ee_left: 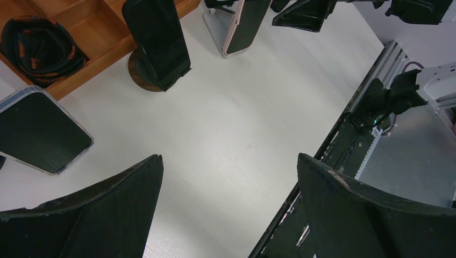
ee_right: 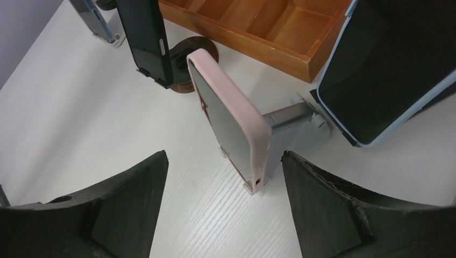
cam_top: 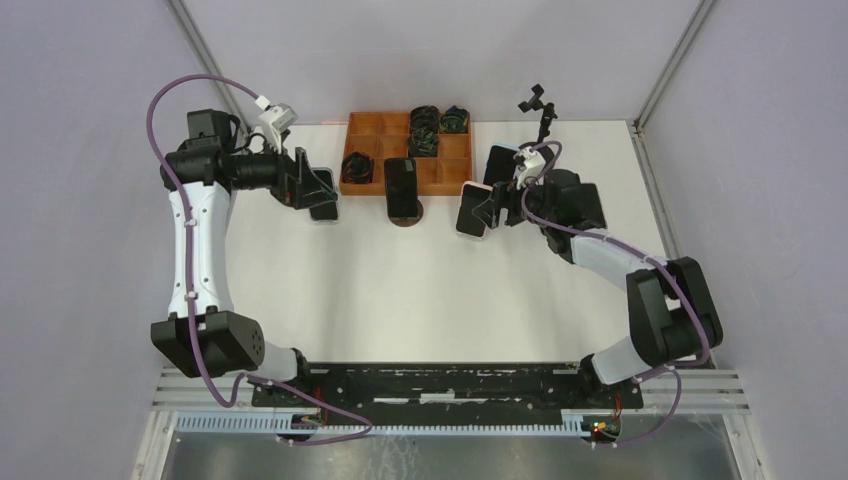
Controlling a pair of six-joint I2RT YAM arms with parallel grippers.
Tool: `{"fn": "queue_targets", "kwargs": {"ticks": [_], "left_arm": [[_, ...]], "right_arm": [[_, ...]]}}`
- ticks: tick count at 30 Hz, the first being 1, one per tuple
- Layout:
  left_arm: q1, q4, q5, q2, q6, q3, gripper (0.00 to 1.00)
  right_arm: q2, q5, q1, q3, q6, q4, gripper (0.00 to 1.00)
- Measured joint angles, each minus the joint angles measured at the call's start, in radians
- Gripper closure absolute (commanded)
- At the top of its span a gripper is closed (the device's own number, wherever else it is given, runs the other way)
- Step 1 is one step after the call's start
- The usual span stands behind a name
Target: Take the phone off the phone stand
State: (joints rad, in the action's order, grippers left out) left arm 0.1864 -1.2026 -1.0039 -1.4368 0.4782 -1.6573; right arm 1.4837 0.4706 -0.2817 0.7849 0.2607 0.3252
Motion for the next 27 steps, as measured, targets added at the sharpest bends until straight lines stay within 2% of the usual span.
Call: {"fn": "queue_targets", "kwargs": {"ticks": [3, 5, 7, 11, 13, 16, 20, 21, 22, 23, 24, 27], "left_arm": [[0.002, 0.000, 0.000, 0.000, 0.000, -0.002, 0.00], [0.002, 0.000, 0.000, 0.000, 0.000, -0.003, 0.00], [0.002, 0.000, 0.000, 0.000, 0.000, -0.004, 0.00], [0.002, 0.000, 0.000, 0.000, 0.000, -0.006, 0.00], [0.002, 0.000, 0.000, 0.000, 0.000, -0.007, 0.00], [0.002, 0.000, 0.000, -0.002, 0.000, -0.010, 0.00], [0.002, 0.001, -0.001, -0.003, 0.000, -0.013, 0.00], [0.002, 0.001, -0.001, -0.003, 0.000, -0.013, 0.00], [0.002, 0.001, -0.001, -0.003, 0.000, -0.013, 0.00], [0.002, 0.001, -0.001, -0.003, 0.000, -0.013, 0.00], [0.002, 0.001, -0.001, -0.003, 0.000, -0.013, 0.00], [0.002, 0.001, -0.001, -0.003, 0.000, -0.013, 0.00]], "right_arm": [[0.058, -0.001, -0.003, 0.031, 0.001, 0.022, 0.24], [0.081, 0.000, -0.006, 0.034, 0.004, 0.037, 0.32], [0.096, 0.000, -0.010, 0.034, 0.005, 0.048, 0.46], [0.122, 0.000, -0.024, 0.046, 0.006, 0.075, 0.81], [0.132, 0.002, -0.032, 0.057, 0.008, 0.088, 0.89], [0.135, 0.000, -0.045, 0.058, 0.008, 0.092, 0.94], [0.137, 0.005, -0.048, 0.058, 0.005, 0.092, 0.95], [0.137, 0.005, -0.049, 0.058, 0.006, 0.092, 0.93], [0.137, 0.006, -0.049, 0.058, 0.006, 0.092, 0.86], [0.137, 0.007, -0.048, 0.058, 0.007, 0.092, 0.68], [0.137, 0.007, -0.048, 0.058, 0.007, 0.092, 0.54], [0.137, 0.016, -0.050, 0.065, 0.023, 0.092, 0.49]]}}
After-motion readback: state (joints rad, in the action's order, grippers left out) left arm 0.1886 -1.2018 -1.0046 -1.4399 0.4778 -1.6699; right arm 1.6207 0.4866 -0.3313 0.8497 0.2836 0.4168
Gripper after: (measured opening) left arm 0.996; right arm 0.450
